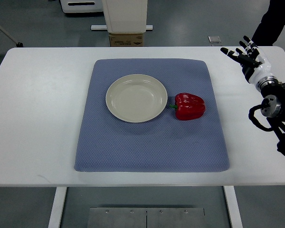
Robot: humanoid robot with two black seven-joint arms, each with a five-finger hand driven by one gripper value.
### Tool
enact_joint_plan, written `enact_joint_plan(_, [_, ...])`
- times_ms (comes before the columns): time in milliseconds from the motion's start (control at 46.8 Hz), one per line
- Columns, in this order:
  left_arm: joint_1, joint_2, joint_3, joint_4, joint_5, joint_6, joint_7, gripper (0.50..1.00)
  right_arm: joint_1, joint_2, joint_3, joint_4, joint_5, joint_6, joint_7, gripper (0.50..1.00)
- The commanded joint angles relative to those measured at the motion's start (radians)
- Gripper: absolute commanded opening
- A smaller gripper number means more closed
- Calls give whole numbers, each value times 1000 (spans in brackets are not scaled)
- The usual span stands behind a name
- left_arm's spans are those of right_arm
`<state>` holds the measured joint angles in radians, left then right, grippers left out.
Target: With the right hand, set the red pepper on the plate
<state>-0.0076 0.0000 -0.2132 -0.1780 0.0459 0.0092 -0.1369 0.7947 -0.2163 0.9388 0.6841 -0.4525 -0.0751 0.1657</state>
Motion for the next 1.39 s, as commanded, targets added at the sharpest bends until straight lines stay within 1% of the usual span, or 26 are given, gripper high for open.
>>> enact_joint_plan(0, [0,0,0,0,0,0,0,1000,0,0,0,0,0,1,0,1000])
enact_joint_plan(663, [0,0,0,0,0,0,0,1000,14,3,-6,-1,0,1,6,1000])
enact_joint_plan(920, [0,0,0,0,0,0,0,1000,9,29,-11,0,0,1,9,1000])
enact_joint_plan(1027, [0,0,0,0,0,0,0,1000,9,57,-20,6,0,1,12,1000])
enact_joint_plan(1134, [0,0,0,0,0,0,-1,1000,8,63,-41,12,0,1,47,1000])
enact_joint_plan(1262, [0,0,0,0,0,0,0,1000,8,68,-93,14,0,1,126,1000])
enact_joint_plan(1369, [0,0,0,0,0,0,0,1000,8,66,-109,14,0,1,137,1000])
